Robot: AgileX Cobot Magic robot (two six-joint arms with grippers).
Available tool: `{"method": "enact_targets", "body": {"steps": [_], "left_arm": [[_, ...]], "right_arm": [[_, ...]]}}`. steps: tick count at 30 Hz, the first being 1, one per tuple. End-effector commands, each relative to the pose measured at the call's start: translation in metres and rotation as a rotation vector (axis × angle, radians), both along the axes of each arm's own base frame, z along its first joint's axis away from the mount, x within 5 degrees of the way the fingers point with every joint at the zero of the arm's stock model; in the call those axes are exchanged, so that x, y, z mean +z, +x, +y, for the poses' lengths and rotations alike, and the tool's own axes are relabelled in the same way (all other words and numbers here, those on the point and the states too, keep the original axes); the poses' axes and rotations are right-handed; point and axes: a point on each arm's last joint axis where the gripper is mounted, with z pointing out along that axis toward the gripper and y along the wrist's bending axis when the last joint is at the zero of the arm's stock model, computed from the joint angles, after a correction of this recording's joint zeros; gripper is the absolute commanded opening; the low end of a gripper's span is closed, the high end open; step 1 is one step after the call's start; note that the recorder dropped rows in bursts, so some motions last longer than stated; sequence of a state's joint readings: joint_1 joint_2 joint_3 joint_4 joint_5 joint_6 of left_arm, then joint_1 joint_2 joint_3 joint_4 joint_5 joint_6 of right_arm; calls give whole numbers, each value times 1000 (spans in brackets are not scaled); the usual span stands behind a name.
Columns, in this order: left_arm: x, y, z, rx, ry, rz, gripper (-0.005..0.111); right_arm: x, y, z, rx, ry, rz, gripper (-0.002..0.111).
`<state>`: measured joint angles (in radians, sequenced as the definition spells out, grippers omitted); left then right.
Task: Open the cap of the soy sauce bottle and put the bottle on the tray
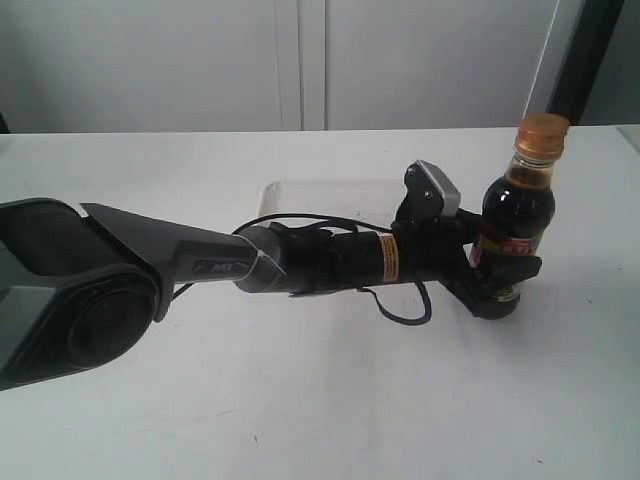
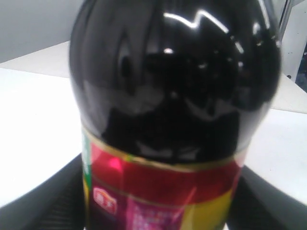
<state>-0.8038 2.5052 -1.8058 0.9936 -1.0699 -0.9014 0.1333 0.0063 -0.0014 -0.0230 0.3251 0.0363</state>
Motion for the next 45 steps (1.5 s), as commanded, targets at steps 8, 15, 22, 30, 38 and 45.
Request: {"method": "enact_targets", "body": {"steps": [8,15,22,30,38,45], "left_arm": [[0,-7,-3,-58,36,-77,0],[-1,-6,-3,-52,43,-91,0],[-2,-5,-3,-43,55,-92,0],[-2,-4,-2,-36,63,-92,0],[-2,-4,-2,-36,63,-88,0],[-4,-3,-2,-24,80,-85,0]], "right_arm": [[28,2,1,3,25,-318,0],[47,-2,0,11,280,-500,0],[74,-3,1,37,334,-597,0],[128,24,6,44,271,-573,0],[163,64,12,38,127,-555,0],[166,97,16,32,-76,-494,0]]}}
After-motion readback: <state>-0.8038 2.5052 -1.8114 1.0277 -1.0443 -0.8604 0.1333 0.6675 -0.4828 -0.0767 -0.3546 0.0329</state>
